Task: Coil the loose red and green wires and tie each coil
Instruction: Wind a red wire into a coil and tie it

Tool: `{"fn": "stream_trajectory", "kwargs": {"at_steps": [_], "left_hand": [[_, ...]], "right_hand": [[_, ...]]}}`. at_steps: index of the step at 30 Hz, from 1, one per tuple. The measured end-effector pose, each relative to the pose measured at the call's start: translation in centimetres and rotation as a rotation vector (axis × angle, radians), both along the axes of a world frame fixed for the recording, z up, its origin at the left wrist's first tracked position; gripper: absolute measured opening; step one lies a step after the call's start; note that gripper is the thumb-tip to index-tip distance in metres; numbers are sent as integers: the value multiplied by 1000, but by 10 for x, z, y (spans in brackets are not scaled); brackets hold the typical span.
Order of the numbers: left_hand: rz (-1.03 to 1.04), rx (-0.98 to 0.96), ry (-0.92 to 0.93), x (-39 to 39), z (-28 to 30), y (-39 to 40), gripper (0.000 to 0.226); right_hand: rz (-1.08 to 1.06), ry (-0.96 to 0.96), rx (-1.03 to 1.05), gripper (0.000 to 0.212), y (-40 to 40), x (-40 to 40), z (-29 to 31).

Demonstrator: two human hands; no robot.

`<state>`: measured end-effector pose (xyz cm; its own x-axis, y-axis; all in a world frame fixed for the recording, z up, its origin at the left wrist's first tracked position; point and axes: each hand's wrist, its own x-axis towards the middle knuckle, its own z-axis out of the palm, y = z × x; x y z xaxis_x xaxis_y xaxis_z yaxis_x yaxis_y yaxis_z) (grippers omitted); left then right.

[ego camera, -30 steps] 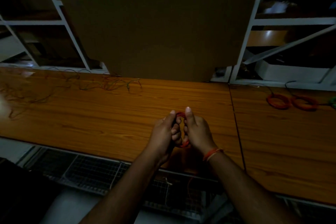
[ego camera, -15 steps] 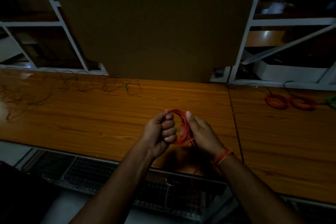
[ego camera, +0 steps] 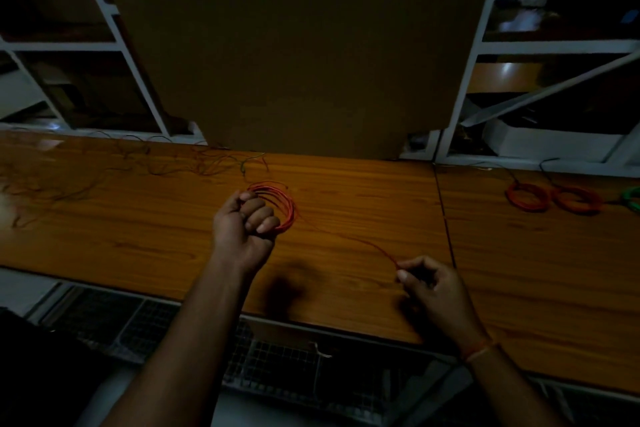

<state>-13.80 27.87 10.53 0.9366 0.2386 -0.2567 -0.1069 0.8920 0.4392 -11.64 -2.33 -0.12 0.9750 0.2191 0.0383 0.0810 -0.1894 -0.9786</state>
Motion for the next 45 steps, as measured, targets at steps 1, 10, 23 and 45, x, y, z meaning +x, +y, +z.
{"fn": "stream_trajectory", "kwargs": {"at_steps": [1,10,23,45], "left_hand": [[9,52,16,0,1,-1,39],[-163,954,109,-10,-13,-44,44],[-455,854,-60,-23,-19,-56,29],[-697,102,-306,-18,-31,-66,32]], "right_hand": [[-4,-88,-83,12,0,0,4],[349,-754,-377,6,39,-3,98],[114,-723,-238,6,68,20,118],[147,-311,-107,46,77,1,83]]}}
